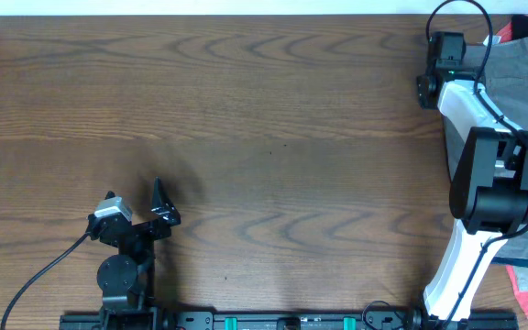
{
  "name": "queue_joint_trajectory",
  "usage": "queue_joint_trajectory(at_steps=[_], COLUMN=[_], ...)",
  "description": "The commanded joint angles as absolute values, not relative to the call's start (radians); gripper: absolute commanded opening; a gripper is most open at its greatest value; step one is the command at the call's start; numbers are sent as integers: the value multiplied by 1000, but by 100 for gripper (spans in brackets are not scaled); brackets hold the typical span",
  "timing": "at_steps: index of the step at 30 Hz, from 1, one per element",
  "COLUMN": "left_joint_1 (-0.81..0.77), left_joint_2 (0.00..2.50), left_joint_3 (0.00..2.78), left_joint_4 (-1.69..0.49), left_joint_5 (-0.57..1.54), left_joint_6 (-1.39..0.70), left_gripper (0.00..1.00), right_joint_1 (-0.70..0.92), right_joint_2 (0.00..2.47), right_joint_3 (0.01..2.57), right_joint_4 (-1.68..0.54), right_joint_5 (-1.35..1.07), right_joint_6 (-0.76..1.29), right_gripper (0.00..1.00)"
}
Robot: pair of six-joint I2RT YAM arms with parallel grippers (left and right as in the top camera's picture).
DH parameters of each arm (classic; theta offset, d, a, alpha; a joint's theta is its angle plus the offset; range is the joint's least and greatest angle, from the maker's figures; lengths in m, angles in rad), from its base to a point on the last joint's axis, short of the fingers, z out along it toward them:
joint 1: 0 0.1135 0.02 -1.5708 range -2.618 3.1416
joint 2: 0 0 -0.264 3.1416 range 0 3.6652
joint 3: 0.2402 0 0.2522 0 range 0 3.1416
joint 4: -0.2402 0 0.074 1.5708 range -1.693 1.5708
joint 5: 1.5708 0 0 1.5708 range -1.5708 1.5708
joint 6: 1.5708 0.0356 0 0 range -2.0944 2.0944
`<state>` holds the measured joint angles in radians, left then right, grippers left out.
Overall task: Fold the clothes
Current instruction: 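Reach the right gripper to the grey shorts on the clothes stack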
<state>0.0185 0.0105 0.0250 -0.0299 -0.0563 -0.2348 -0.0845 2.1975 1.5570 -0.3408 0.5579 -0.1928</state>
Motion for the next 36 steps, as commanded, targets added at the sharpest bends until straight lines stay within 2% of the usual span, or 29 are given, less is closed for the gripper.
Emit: queue_joint_trajectory(at_steps=[1, 10, 13, 17, 18, 19, 21, 23, 28, 33, 35, 36], left_joint_1=[15, 15, 15, 15, 15, 15, 15, 15, 15, 15, 15, 15], left_joint_2=[4, 4, 4, 4, 4, 4, 4, 4, 4, 4, 4, 4], left_joint_3=[4, 4, 4, 4, 4, 4, 4, 4, 4, 4, 4, 4], left_joint_4=[-67, -67, -67, -67, -67, -67, -67, -67, -67, -67, -67, -67], left_joint_5=[-79, -79, -79, -79, -79, -79, -79, -79, -79, -79, -79, -79], left_joint_6=[-222, -222, -222, -222, -222, -222, -222, -222, -222, -222, -222, -222], left_gripper=[98, 98, 98, 98, 98, 98, 98, 98, 98, 98, 98, 98], right_joint_1=[-100, -100, -100, -102, -104, -104, -104, -104, -104, -104, -104, -104], right_joint_2=[2220, 2275, 2292, 2297, 2297, 2297, 2297, 2297, 2296, 2292, 2288, 2284], right_joint_3=[1574, 1574, 1574, 1574, 1574, 1574, 1574, 1574, 1575, 1594, 1617, 1629], right_joint_4=[-344, -348, -349, -348, -348, -349, -352, -352, -357, -397, -428, -443], right_joint_5=[542, 547, 582, 617, 617, 618, 619, 617, 617, 617, 617, 617], right_joint_6=[-199, -199, -199, -199, -199, -199, -199, -189, -142, -82, -53, -41], right_gripper=[94, 95, 92, 81, 77, 66, 53, 49, 27, 24, 20, 14])
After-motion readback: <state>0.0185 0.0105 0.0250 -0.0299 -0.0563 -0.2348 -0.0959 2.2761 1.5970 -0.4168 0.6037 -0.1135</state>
